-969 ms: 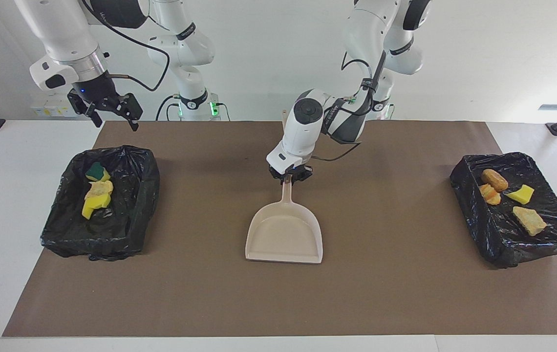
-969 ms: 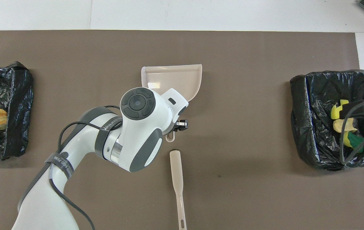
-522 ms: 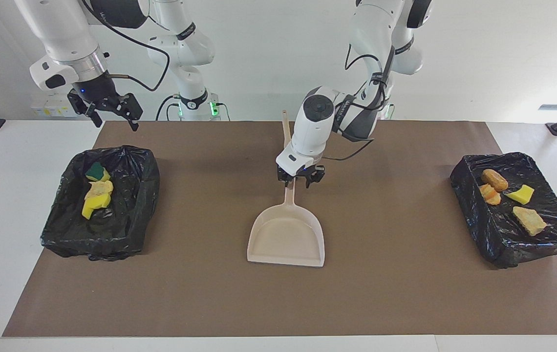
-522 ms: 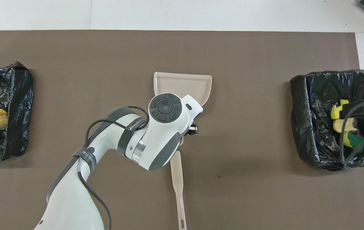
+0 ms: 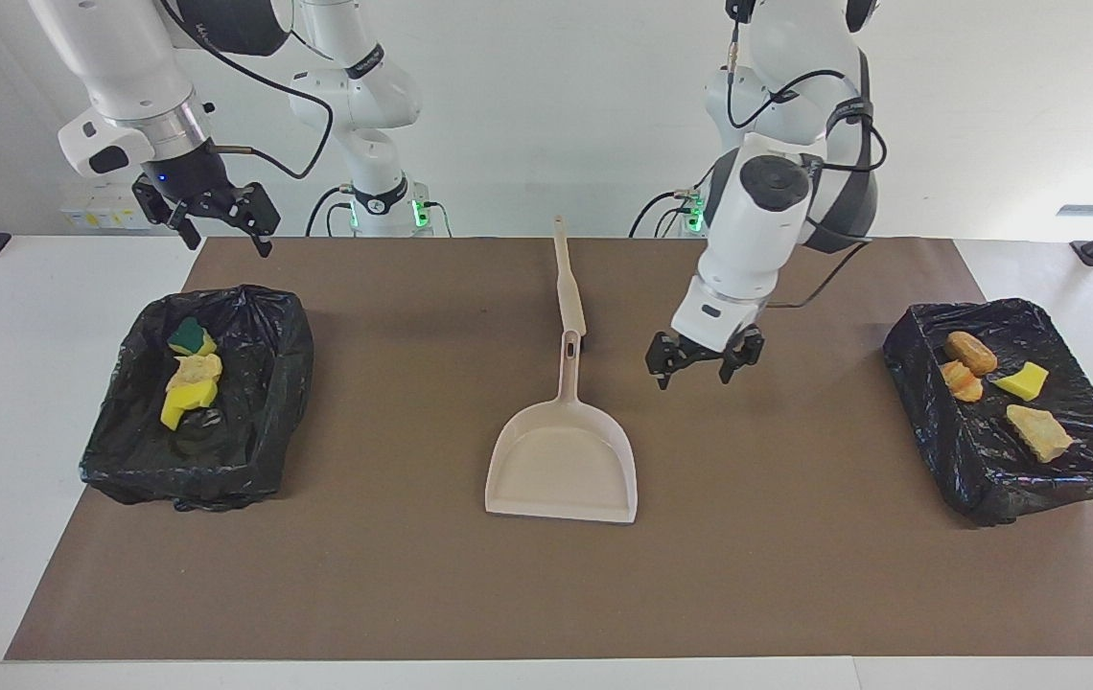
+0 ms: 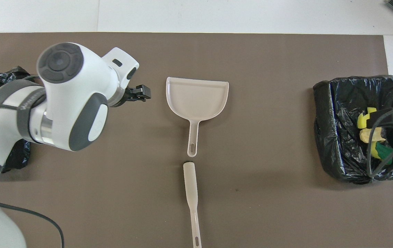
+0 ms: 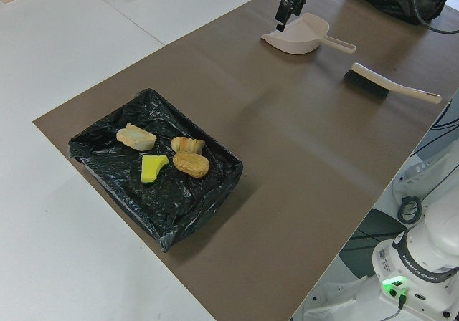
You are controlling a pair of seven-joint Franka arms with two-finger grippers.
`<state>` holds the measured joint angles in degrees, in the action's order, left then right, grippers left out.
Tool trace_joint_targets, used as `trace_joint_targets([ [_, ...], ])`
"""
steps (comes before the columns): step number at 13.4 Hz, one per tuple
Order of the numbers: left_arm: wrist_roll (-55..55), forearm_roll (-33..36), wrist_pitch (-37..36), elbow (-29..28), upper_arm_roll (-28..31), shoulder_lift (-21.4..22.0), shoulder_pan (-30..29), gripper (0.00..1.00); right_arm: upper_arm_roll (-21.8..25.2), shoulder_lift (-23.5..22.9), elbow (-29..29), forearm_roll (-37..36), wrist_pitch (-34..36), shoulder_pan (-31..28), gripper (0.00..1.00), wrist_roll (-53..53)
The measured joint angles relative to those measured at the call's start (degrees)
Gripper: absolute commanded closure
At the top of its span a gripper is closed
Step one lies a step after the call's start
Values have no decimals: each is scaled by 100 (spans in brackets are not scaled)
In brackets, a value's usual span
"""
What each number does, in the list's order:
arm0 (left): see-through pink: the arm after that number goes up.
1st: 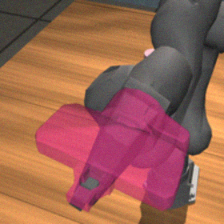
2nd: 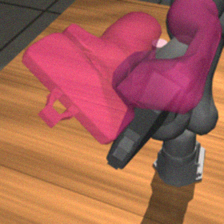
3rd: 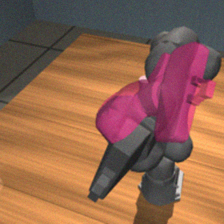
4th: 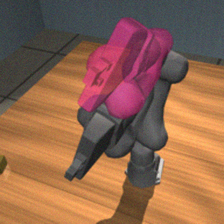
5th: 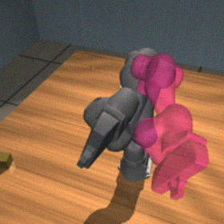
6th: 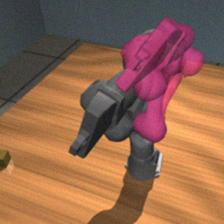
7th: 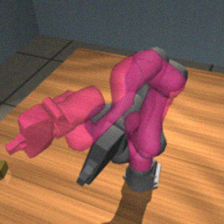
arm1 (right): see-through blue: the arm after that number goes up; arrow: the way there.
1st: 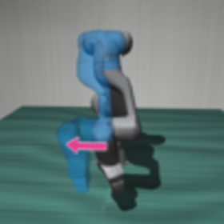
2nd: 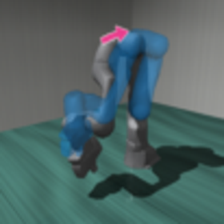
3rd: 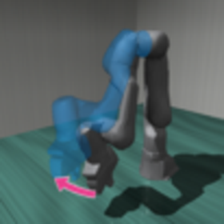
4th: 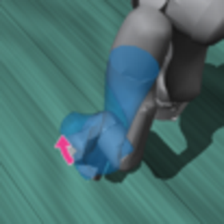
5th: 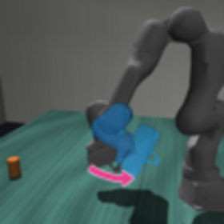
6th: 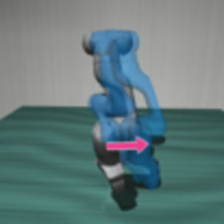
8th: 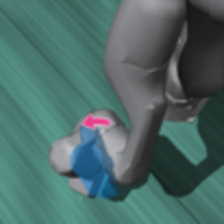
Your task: Sweep and dump trash in bin
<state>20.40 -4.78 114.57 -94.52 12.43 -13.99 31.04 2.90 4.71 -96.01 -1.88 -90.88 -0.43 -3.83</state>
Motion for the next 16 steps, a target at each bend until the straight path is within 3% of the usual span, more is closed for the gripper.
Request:
trace_joint_targets([
  [6, -2195, 0, -734, 56, 38, 566, -1411, 0, 0, 0, 0, 0, 0, 0, 0, 0],
  [9, -2783, 1, -926, 56, 40, 679, -1911, 0, 0, 0, 0, 0, 0, 0, 0, 0],
  [16, -2836, 19, -1412, 82, -122, 974, -2009, 0, 0, 0, 0, 0, 0, 0, 0, 0],
])
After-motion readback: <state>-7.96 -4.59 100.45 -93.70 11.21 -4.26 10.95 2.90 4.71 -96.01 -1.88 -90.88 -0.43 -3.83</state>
